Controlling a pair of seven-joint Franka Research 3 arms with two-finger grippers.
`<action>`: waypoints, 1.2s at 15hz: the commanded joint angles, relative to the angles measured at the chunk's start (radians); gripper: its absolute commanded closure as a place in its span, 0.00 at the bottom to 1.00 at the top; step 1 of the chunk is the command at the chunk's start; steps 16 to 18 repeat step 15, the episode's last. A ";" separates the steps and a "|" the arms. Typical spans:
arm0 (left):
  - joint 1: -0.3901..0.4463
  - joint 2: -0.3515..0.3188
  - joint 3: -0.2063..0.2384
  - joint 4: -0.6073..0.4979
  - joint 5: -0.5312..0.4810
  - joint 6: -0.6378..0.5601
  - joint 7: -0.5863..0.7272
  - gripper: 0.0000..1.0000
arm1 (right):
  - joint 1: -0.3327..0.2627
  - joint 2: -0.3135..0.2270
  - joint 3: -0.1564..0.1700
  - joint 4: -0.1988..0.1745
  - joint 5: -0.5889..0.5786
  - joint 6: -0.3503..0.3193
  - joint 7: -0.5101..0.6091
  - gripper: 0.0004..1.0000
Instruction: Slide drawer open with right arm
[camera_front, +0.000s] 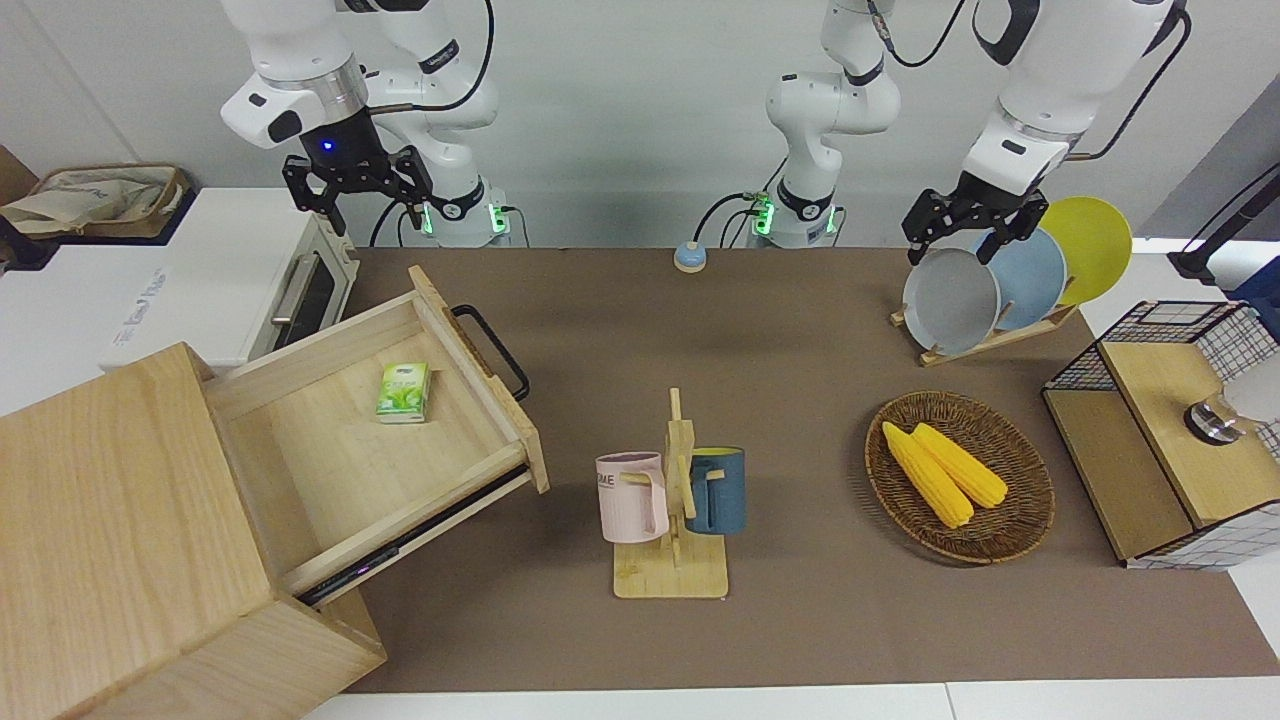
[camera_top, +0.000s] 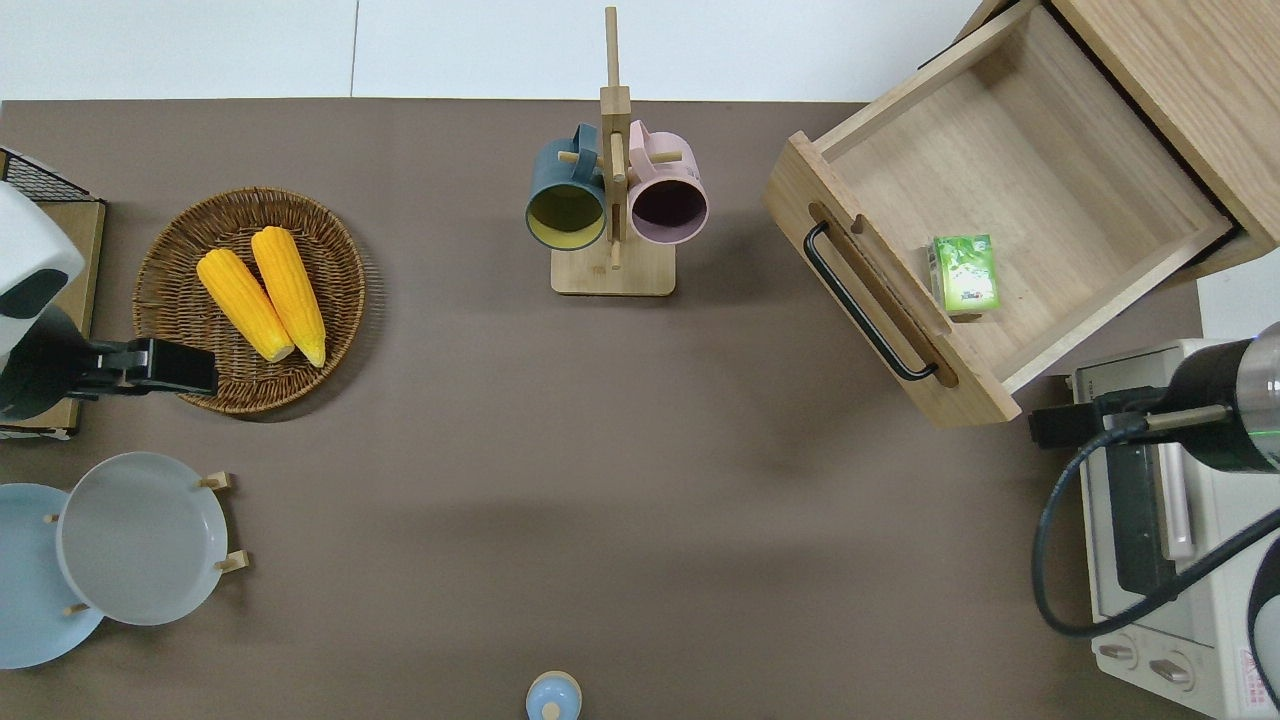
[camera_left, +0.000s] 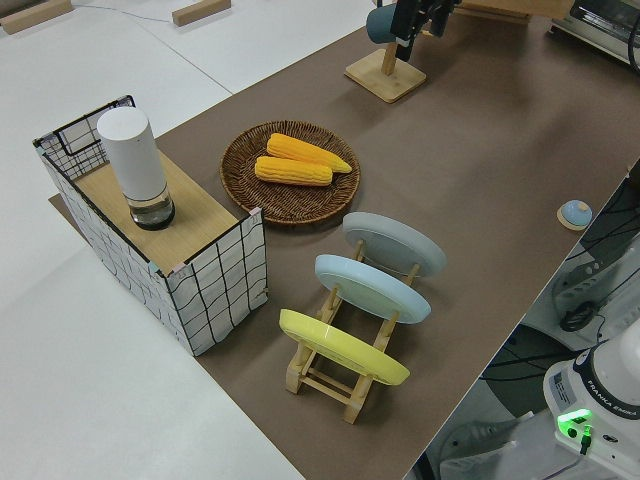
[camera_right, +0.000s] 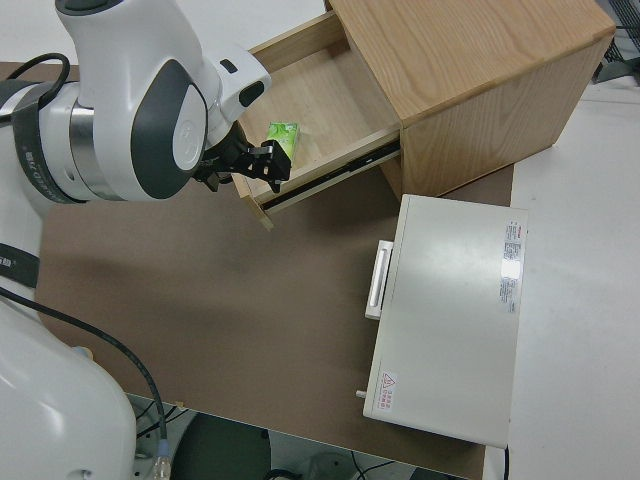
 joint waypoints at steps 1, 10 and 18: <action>-0.002 -0.008 0.003 0.002 0.013 -0.014 0.001 0.00 | -0.019 -0.011 0.006 -0.020 0.024 0.024 -0.019 0.01; -0.002 -0.008 0.003 0.002 0.013 -0.014 0.001 0.00 | -0.019 0.003 0.013 -0.010 0.018 0.027 -0.016 0.01; -0.002 -0.008 0.003 0.002 0.013 -0.014 0.001 0.00 | -0.019 0.006 0.012 -0.009 0.016 0.027 -0.014 0.01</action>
